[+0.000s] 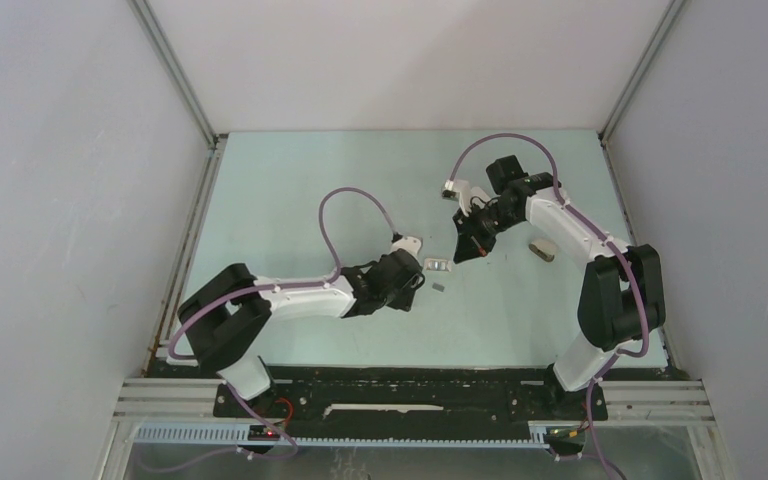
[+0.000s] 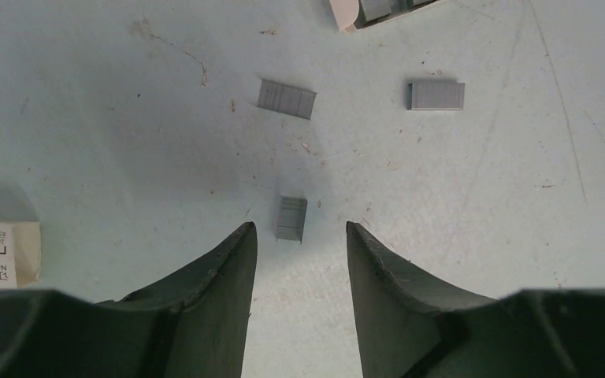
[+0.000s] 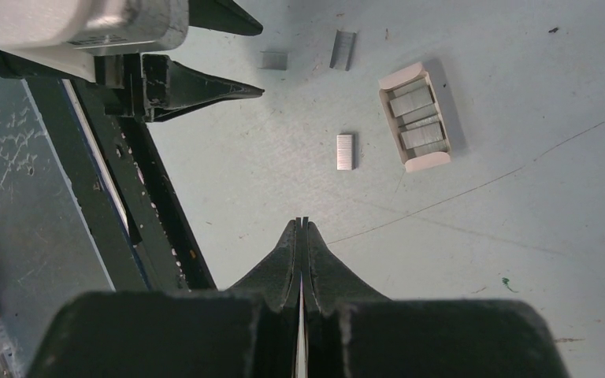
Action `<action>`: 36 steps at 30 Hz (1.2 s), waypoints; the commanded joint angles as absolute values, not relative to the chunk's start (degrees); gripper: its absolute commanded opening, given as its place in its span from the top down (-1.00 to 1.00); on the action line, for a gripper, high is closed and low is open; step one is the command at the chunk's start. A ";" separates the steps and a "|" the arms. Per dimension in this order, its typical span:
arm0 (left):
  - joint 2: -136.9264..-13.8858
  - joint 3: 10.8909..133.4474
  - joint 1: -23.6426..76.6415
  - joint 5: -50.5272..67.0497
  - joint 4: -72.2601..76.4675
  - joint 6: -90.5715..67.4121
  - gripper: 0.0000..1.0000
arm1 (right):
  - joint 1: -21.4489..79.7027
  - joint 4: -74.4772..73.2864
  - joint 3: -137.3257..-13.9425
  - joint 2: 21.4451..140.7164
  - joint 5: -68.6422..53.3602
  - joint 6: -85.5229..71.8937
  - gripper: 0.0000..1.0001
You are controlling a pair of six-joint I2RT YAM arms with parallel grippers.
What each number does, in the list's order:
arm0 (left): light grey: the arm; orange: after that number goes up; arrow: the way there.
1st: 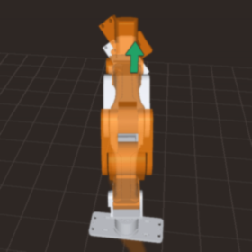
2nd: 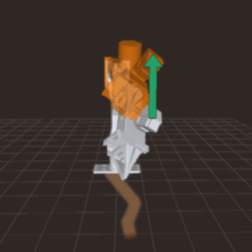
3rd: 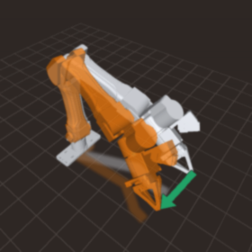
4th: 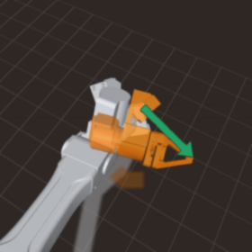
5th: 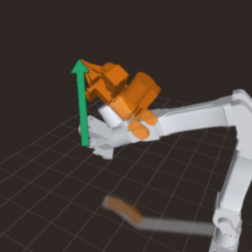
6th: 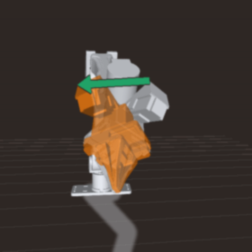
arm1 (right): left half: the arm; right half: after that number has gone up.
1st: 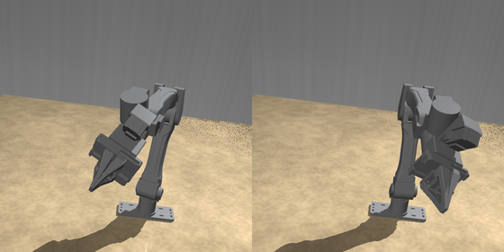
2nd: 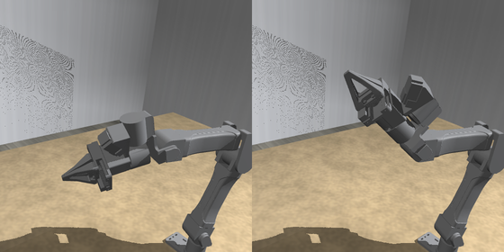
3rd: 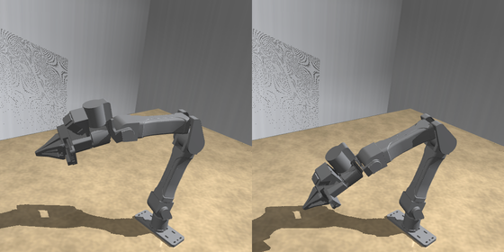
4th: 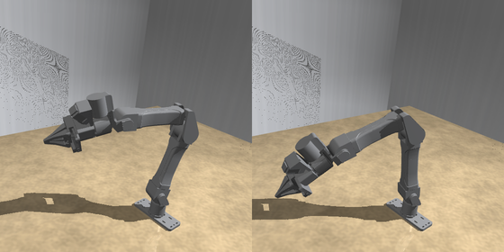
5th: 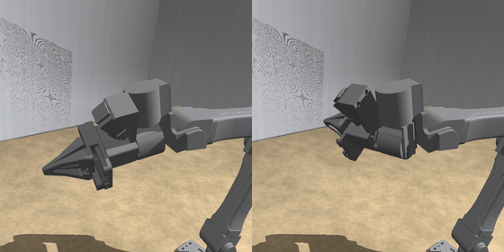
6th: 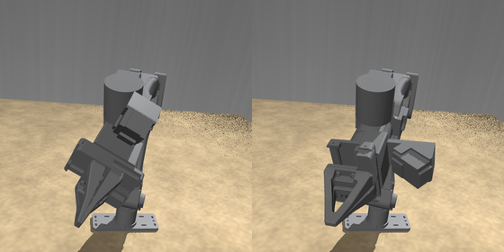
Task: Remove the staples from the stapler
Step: Pick up the staple from the center of the board.
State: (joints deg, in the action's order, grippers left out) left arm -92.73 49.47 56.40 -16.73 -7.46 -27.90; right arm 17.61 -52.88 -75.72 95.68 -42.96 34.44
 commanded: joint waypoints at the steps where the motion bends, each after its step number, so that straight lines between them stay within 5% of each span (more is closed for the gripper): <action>1: -93.64 53.14 56.58 -17.51 -8.90 -26.02 -0.03 | 17.27 -53.31 -76.68 95.36 -43.77 35.29 0.98; 9: -94.14 53.12 56.52 -17.63 -9.01 -26.08 -0.01 | 17.31 -53.33 -76.73 95.81 -43.86 35.39 0.98; 12: -94.92 53.86 56.57 -17.64 -9.41 -25.99 0.24 | 17.36 -53.44 -76.76 95.95 -43.85 35.50 0.98; 32: -98.89 56.50 56.54 -19.33 -11.45 -25.95 0.27 | 17.29 -53.64 -76.74 96.10 -44.02 35.70 0.98; 36: -99.30 56.60 56.54 -19.75 -11.78 -26.06 0.45 | 17.24 -53.69 -76.74 96.12 -44.01 35.68 0.98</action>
